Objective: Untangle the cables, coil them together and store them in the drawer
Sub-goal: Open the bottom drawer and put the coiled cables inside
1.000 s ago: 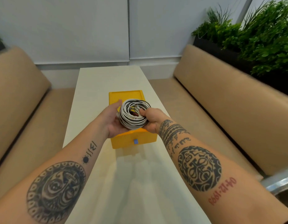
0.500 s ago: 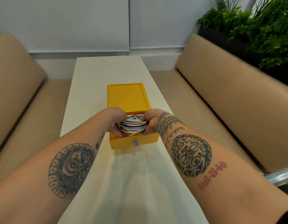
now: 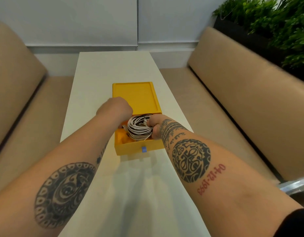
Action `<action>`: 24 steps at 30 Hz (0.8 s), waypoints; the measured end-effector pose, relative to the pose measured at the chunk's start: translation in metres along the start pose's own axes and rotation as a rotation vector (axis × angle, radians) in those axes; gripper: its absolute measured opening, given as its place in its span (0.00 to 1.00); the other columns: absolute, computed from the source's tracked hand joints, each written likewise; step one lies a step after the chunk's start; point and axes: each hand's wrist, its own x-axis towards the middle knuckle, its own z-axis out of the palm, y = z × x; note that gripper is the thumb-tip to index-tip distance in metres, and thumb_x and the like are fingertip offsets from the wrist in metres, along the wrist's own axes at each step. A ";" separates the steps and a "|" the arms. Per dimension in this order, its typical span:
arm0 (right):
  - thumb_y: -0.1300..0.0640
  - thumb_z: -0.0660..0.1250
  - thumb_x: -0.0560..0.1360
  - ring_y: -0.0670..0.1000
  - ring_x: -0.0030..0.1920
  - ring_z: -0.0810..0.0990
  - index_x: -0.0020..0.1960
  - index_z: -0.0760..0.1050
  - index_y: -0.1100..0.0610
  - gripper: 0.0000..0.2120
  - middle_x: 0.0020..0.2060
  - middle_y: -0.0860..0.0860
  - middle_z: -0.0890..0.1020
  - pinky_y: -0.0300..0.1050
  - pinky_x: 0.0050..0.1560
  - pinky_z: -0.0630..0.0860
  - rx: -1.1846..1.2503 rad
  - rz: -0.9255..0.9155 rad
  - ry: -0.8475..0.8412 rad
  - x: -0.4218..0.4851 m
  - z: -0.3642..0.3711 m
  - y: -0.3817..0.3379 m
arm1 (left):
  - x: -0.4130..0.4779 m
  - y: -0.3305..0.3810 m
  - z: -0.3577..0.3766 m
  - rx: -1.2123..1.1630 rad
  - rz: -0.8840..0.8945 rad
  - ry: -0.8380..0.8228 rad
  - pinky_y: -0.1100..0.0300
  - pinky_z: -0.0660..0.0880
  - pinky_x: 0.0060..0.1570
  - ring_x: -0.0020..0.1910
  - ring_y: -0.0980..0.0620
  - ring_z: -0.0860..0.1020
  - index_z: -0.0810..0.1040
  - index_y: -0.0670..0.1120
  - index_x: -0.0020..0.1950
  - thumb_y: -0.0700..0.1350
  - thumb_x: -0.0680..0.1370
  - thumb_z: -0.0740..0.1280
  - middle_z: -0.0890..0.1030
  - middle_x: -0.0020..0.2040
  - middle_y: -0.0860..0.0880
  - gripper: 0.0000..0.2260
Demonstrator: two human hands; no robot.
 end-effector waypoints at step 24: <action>0.43 0.64 0.79 0.57 0.54 0.76 0.59 0.74 0.60 0.20 0.56 0.57 0.77 0.49 0.48 0.73 -1.098 -0.774 0.156 -0.037 -0.017 0.016 | 0.032 -0.037 0.023 0.096 0.229 0.011 0.52 0.72 0.62 0.67 0.43 0.74 0.78 0.54 0.68 0.52 0.82 0.62 0.76 0.70 0.48 0.16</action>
